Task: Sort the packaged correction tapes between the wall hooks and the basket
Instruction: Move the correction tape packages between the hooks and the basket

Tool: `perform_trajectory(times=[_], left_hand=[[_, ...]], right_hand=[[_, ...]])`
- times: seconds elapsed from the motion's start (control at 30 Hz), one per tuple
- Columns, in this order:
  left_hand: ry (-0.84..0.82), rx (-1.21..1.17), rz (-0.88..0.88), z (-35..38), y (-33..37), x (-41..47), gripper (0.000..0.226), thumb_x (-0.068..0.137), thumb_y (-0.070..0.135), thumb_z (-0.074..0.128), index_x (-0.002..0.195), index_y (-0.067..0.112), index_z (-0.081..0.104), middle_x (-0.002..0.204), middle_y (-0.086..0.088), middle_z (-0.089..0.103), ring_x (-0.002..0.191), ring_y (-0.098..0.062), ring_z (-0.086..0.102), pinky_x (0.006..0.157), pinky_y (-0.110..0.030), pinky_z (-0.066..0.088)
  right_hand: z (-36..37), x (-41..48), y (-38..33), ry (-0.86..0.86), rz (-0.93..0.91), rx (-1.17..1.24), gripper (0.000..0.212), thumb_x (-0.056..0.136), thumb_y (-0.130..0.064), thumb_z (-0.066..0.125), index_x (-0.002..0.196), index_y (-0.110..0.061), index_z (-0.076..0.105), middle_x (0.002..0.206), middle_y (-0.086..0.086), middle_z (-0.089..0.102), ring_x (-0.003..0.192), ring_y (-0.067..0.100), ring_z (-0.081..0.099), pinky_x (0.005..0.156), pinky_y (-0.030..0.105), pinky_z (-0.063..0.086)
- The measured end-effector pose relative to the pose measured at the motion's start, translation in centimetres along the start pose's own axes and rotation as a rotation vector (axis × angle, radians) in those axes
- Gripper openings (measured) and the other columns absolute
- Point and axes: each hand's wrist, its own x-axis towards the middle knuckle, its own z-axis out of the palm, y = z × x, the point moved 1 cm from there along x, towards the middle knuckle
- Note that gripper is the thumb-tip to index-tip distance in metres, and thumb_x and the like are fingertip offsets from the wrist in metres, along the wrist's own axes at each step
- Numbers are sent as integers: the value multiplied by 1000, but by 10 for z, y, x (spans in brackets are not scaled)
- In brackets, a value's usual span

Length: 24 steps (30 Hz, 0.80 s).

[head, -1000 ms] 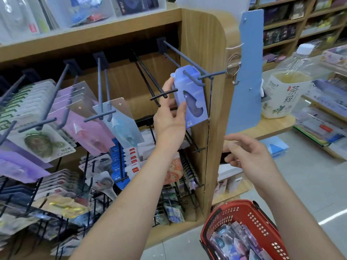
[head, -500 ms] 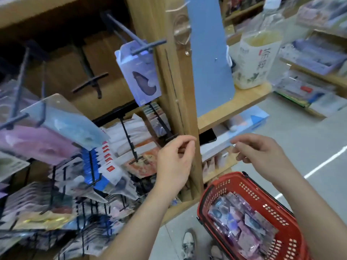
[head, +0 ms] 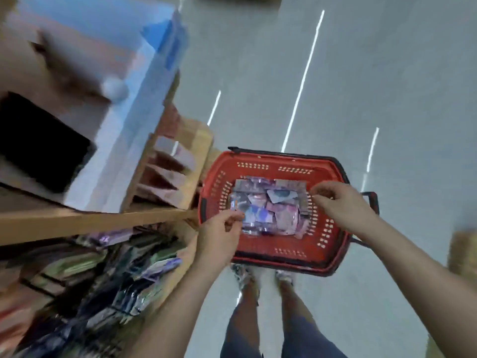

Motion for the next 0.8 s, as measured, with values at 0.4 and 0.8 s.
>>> perform_trajectory(times=[0.4, 0.8], left_hand=[[-314, 722, 177, 228, -191, 276, 54, 82, 18, 71, 132, 11, 55, 135, -18, 56, 127, -33, 48, 102, -32, 35], [-80, 689, -82, 302, -259, 372, 92, 77, 53, 72, 143, 14, 22, 149, -20, 25, 130, -47, 38, 96, -47, 43]], right_hand=[[245, 207, 252, -269, 163, -134, 56, 91, -16, 64, 143, -13, 45, 136, 12, 58, 120, 31, 57, 95, 36, 47], [380, 308, 254, -361, -45, -413, 64, 89, -38, 68, 137, -7, 39, 135, 19, 46, 125, 34, 45, 97, 39, 41]])
